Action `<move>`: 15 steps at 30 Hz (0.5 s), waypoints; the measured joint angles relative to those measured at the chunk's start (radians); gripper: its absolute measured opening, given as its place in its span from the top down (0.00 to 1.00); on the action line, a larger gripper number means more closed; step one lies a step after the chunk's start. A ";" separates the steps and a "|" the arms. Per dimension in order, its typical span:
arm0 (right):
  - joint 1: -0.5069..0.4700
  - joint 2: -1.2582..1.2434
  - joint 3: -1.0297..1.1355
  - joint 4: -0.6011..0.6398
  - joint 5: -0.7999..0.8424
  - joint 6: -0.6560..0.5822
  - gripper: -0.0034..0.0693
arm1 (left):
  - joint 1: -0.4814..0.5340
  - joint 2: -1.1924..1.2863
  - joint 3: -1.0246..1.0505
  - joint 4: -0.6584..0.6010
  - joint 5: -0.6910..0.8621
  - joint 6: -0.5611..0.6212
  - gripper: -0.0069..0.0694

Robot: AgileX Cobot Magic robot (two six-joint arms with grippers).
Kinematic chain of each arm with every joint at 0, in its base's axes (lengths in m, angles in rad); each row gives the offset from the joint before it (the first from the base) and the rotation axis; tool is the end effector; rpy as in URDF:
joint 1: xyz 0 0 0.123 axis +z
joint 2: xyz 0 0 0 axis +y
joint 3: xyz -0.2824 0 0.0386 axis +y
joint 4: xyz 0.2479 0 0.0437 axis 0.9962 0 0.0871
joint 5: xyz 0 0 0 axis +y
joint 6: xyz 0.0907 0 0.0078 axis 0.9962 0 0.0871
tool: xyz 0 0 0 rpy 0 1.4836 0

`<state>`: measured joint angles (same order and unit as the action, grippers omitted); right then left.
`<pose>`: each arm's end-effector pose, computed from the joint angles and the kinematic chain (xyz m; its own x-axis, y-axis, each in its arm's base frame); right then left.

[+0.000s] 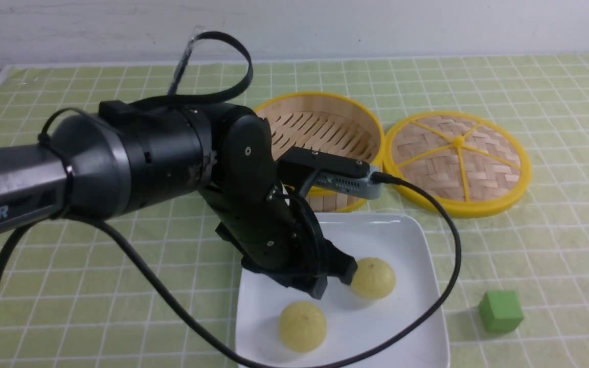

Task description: Put the steamed buns into the plate on the green tablecloth.

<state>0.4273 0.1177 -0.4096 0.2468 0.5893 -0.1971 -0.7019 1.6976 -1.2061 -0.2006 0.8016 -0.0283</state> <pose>0.0289 0.0268 0.2900 -0.1823 -0.0728 -0.9805 -0.5301 0.8472 0.0356 0.2558 -0.2334 0.2359 -0.8145 0.4710 -0.3387 0.5500 0.8126 -0.1929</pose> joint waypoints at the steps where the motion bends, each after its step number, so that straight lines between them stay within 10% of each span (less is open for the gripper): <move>1: 0.000 0.000 0.002 0.001 -0.011 -0.009 0.96 | 0.000 0.000 0.000 0.000 0.000 0.000 0.55; 15: 0.000 0.000 0.116 -0.057 -0.224 0.030 0.95 | 0.000 0.000 -0.001 -0.001 -0.014 0.000 0.91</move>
<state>0.4273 0.1177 -0.2937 0.1894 0.3656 -0.1674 -0.7019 1.6976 -1.2072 -0.2016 0.7878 -0.0283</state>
